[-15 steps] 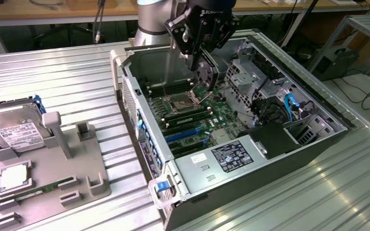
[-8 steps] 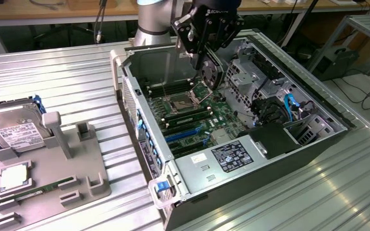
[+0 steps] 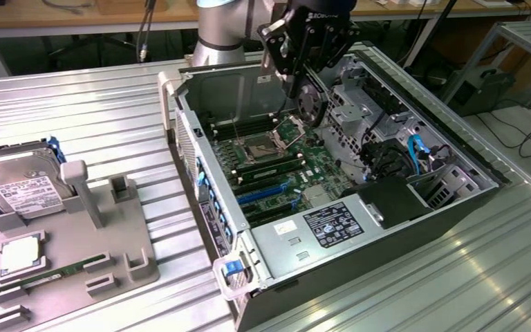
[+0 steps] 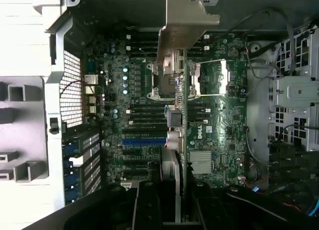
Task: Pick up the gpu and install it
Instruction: 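Pick up the gpu and move the gpu toward the slot, then insert the gpu into the slot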
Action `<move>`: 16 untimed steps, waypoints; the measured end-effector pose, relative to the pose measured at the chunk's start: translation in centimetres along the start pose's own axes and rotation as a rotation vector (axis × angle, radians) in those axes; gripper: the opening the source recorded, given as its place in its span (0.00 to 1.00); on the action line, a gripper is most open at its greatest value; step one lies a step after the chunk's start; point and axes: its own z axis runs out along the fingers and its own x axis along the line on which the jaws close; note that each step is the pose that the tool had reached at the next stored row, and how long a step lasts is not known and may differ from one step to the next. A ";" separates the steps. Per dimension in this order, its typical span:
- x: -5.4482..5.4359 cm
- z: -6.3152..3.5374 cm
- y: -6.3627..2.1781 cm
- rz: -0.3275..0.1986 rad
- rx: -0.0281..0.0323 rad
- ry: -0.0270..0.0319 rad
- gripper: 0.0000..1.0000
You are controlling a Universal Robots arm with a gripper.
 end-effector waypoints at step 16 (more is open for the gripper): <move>-3.1 0.15 0.30 0.002 0.0000 -0.0001 0.28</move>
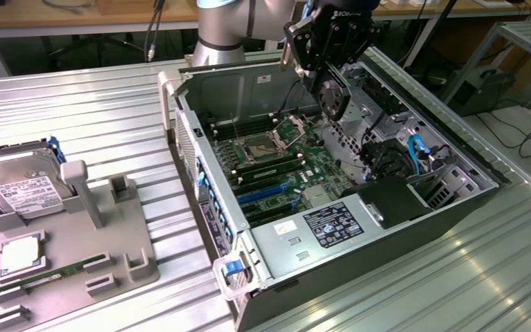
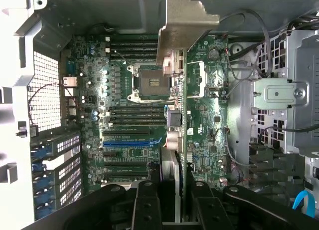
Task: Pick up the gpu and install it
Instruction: 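Insert the gpu into the slot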
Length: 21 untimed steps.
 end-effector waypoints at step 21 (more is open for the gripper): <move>0.0 0.00 0.00 -0.202 -0.0055 0.0040 0.28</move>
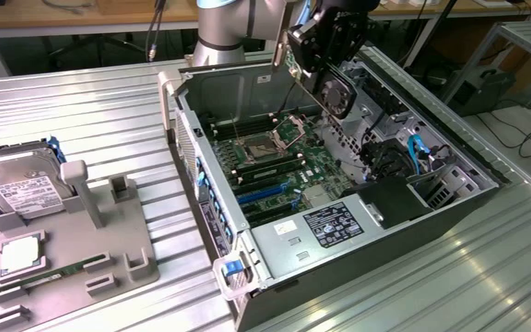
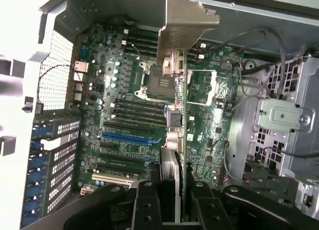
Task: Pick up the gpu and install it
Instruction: 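Insert the gpu into the slot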
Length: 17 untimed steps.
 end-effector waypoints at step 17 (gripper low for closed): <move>0.0 0.00 0.00 -0.228 -0.0062 0.0046 0.28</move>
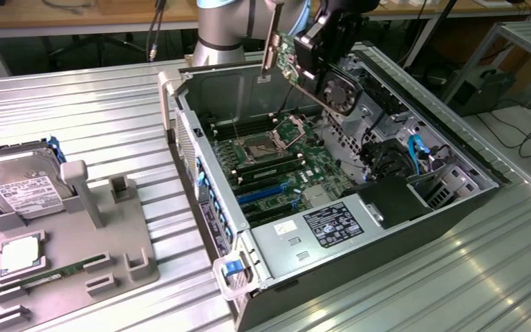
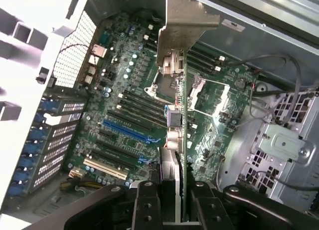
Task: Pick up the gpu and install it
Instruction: 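Insert the gpu into the slot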
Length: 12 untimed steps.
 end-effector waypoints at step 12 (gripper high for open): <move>0.0 0.01 0.00 -0.165 -0.0045 0.0033 0.28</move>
